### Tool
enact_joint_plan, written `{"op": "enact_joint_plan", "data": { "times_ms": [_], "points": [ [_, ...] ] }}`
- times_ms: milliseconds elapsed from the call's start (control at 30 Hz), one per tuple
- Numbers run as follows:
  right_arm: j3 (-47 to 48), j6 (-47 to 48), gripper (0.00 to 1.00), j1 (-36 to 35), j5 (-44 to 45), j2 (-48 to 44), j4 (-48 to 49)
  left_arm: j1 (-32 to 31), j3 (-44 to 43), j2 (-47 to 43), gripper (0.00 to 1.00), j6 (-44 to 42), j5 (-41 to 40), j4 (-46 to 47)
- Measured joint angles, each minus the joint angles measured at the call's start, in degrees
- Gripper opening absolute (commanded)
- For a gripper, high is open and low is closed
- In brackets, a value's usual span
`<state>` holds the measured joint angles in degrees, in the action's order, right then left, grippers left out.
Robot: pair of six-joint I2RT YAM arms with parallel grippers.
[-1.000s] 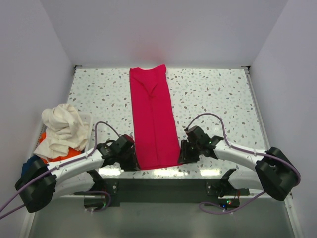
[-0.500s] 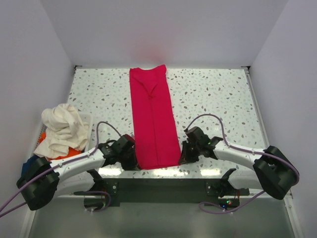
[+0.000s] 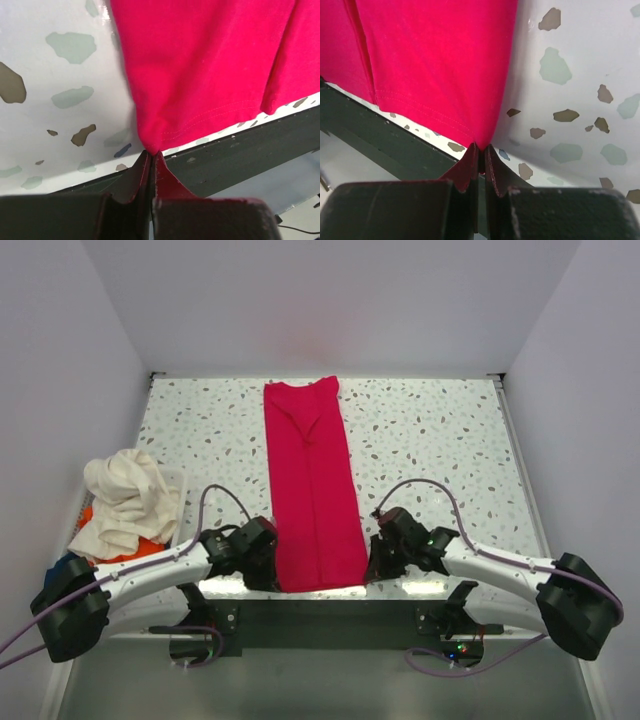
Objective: Fold and stack the t-shirts
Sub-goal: Fold the tshirt
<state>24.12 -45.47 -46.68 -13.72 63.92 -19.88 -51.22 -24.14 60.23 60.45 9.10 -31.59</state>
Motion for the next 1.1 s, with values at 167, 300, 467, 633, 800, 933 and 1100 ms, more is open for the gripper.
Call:
{"op": "enact_joint_plan", "data": {
  "times_ms": [167, 300, 467, 633, 800, 933, 1100],
  "points": [
    [1.57, 0.17, 0.00, -1.03, 3.91, -1.75, -4.00, -0.31, -3.43, 0.09, 0.00, -0.33, -1.88, -1.11],
    [6.34, 1.27, 0.00, -1.05, 7.58, -1.62, -7.08, -0.28, -7.34, 2.12, 0.00, -1.70, -4.02, -1.09],
    [14.38, 3.06, 0.00, -1.05, 11.50, 1.62, -7.96, 0.37, -12.44, 6.03, 0.00, -4.17, -6.93, -0.39],
    [21.31, 4.31, 0.00, -1.05, 15.08, 9.79, -6.91, 5.97, -14.34, 8.76, 0.00, -6.99, -8.02, 3.04],
    [28.81, 5.22, 0.00, -0.22, 17.49, 20.31, -5.11, 11.43, -17.18, 14.38, 0.00, -9.97, -8.35, 5.95],
    [34.23, 5.66, 0.00, 1.66, 17.88, 26.86, -3.69, 13.68, -21.79, 20.02, 0.00, -12.15, -9.01, 7.58],
    [40.72, 6.14, 0.00, 5.33, 18.53, 32.83, -2.80, 17.70, -27.02, 24.59, 0.00, -13.66, -9.92, 9.49]
  ]
}}
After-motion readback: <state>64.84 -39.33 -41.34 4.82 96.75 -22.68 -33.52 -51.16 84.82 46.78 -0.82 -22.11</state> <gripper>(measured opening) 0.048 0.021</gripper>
